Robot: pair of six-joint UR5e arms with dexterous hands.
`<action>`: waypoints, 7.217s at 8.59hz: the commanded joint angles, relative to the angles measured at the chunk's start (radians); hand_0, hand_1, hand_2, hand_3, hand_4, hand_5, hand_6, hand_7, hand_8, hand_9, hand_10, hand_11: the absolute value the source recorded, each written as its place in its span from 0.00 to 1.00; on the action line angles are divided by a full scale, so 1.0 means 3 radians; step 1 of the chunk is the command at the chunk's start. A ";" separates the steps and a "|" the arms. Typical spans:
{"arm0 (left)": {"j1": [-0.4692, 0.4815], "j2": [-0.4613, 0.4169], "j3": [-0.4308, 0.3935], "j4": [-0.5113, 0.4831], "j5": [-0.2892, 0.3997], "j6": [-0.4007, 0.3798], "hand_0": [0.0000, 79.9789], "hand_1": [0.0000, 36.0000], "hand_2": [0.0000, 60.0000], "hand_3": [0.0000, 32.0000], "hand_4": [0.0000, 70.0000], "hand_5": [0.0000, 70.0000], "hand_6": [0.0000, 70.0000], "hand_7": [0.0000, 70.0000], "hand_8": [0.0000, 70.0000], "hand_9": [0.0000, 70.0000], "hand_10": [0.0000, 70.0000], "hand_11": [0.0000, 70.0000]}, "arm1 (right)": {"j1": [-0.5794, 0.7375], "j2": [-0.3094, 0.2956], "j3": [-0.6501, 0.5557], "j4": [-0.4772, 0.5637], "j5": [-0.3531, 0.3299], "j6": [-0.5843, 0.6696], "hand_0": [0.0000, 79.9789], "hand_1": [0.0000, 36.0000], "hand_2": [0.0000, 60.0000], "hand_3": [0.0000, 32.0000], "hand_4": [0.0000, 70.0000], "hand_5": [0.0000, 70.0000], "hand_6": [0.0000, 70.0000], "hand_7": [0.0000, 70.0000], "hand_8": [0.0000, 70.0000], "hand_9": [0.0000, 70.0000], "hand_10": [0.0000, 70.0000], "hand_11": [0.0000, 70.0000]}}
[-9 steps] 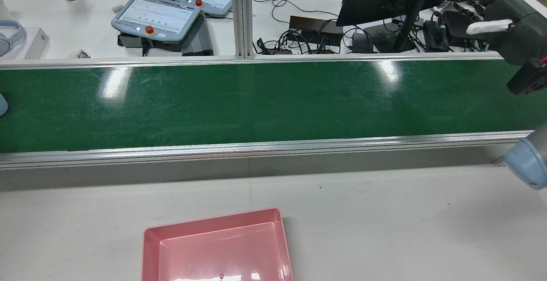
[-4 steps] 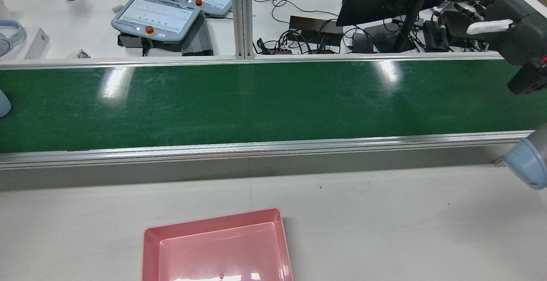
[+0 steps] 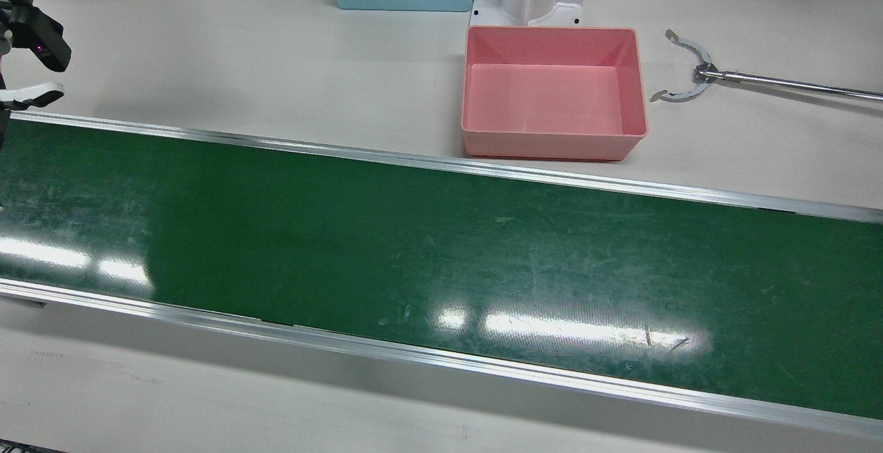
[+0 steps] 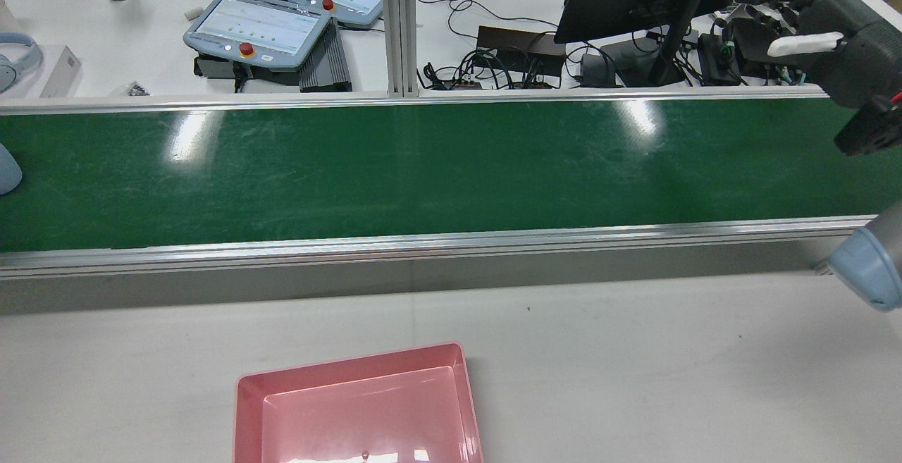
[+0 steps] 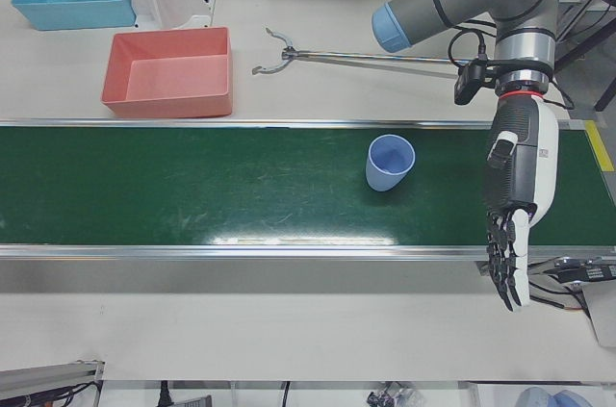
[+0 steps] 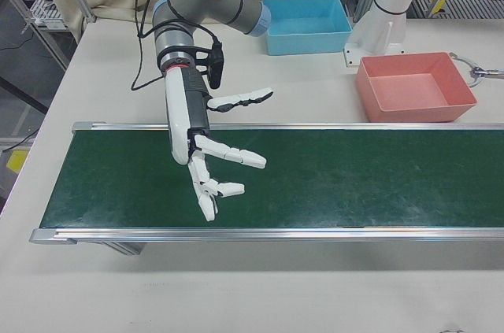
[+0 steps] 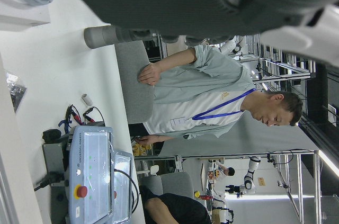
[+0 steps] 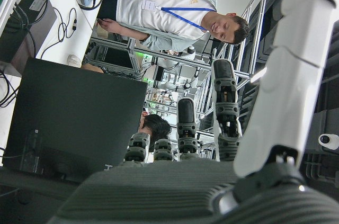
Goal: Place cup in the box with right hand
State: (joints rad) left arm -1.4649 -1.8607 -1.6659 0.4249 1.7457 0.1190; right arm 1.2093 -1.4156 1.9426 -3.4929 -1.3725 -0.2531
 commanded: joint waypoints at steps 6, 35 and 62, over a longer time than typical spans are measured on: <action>0.0000 0.0000 0.0000 0.0000 0.0000 0.0002 0.00 0.00 0.00 0.00 0.00 0.00 0.00 0.00 0.00 0.00 0.00 0.00 | 0.0009 -0.0011 0.0029 0.0000 -0.0001 0.0000 0.70 0.35 0.00 0.00 0.48 0.08 0.13 0.59 0.02 0.13 0.09 0.16; 0.0000 0.0000 0.0000 0.0000 0.0000 -0.0003 0.00 0.00 0.00 0.00 0.00 0.00 0.00 0.00 0.00 0.00 0.00 0.00 | 0.0055 -0.0016 0.0034 0.0000 -0.0012 0.0000 0.70 0.36 0.00 0.00 0.49 0.08 0.13 0.59 0.02 0.13 0.09 0.16; 0.0000 0.0000 0.0000 0.0000 0.0000 0.0002 0.00 0.00 0.00 0.00 0.00 0.00 0.00 0.00 0.00 0.00 0.00 0.00 | 0.0049 -0.0011 0.0024 0.0000 -0.0012 0.0000 0.70 0.35 0.00 0.00 0.50 0.08 0.14 0.61 0.02 0.13 0.09 0.15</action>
State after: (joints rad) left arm -1.4649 -1.8607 -1.6659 0.4249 1.7457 0.1189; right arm 1.2234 -1.4189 1.9489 -3.4929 -1.3760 -0.2531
